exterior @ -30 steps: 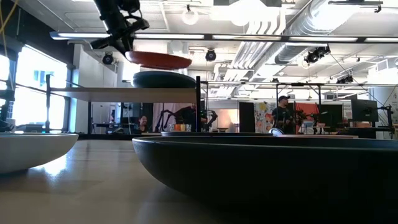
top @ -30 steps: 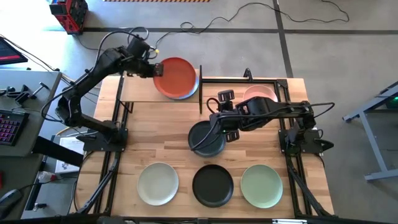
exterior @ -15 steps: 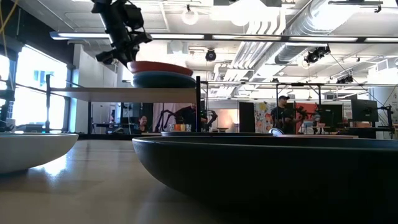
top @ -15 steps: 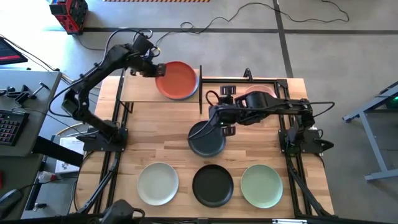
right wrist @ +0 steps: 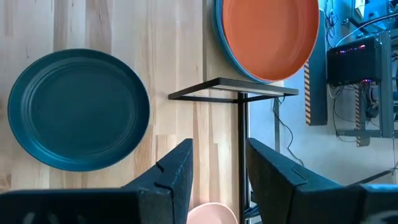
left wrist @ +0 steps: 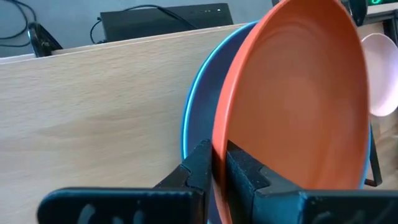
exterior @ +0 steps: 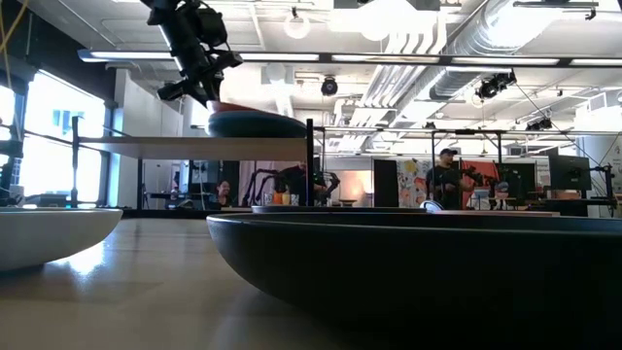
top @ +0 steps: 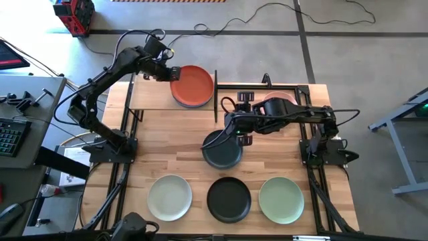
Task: Place and stack plates onto a shelf
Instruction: Stack the orange plate on top of the light blue plate on the shelf, then stack the peach plate on top of the orange plate on the shelf
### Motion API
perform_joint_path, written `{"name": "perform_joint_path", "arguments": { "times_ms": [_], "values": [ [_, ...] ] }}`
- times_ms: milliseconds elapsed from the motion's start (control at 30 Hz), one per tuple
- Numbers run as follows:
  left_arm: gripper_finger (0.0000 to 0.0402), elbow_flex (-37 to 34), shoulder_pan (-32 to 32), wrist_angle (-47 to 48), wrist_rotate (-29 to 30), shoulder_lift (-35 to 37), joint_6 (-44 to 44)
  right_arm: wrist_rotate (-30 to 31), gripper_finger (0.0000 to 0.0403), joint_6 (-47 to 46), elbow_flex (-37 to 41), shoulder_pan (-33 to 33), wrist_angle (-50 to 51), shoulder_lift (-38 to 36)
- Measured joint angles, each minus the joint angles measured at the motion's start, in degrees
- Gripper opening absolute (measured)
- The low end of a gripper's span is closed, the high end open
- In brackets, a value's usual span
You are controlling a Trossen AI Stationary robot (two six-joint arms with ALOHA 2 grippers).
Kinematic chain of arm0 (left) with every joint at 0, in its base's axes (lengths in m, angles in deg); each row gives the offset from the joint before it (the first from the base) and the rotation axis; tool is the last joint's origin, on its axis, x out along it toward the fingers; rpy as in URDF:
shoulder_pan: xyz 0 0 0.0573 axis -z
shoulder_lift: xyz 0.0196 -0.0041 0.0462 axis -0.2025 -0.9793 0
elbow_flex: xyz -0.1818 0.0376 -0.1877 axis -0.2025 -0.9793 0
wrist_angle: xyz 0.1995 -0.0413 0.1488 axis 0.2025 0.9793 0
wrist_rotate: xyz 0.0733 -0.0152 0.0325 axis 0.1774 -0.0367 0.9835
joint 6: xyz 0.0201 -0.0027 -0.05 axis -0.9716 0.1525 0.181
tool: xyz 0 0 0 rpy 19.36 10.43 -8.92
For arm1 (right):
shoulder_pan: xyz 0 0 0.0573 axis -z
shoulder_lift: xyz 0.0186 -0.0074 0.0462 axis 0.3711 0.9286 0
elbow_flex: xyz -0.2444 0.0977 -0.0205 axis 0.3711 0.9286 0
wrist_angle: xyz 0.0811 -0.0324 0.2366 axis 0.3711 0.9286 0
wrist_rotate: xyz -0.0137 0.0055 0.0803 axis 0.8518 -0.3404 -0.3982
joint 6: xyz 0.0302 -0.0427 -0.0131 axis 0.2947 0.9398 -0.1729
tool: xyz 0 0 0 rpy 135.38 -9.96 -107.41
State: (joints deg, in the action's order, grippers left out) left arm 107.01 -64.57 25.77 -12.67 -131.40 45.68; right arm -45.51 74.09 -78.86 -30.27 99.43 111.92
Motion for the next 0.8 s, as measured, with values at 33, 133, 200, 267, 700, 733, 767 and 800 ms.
{"name": "perform_joint_path", "arguments": {
  "times_ms": [33,133,200,267,700,733,767,800],
  "values": [
    [0.0027,0.0,0.01,0.03,0.0,0.0,-0.42,0.02,0.0131,0.0,0.0,0.0,0.0,0.01],
    [0.0035,0.0,0.02,0.63,-0.02,0.0,-1.77,0.02,0.0131,0.01,0.0,0.0,0.0,0.01],
    [0.0042,0.0,0.02,1.57,-0.03,0.0,-2.0,0.02,0.0131,0.0,0.0,0.0,0.0,0.01],
    [0.0051,0.0,0.02,1.8,-0.04,0.0,-2.03,0.02,0.0131,0.02,0.0,0.0,0.0,0.01],
    [0.0103,0.0,-0.96,3.44,-1.62,0.32,-3.72,0.02,0.0131,0.02,0.0,0.0,0.0,0.01],
    [0.0103,0.04,-1.25,3.59,-1.6,0.48,-3.99,0.02,0.0131,0.01,0.0,0.0,0.0,0.01],
    [0.0104,0.04,-1.65,3.89,-1.57,0.55,-3.97,0.02,0.0131,-0.11,0.0,0.0,0.0,0.01],
    [0.0103,0.04,-1.98,4.35,-1.56,0.69,-3.73,0.02,0.0131,-0.3,0.0,0.0,0.0,0.01]
  ]
}}
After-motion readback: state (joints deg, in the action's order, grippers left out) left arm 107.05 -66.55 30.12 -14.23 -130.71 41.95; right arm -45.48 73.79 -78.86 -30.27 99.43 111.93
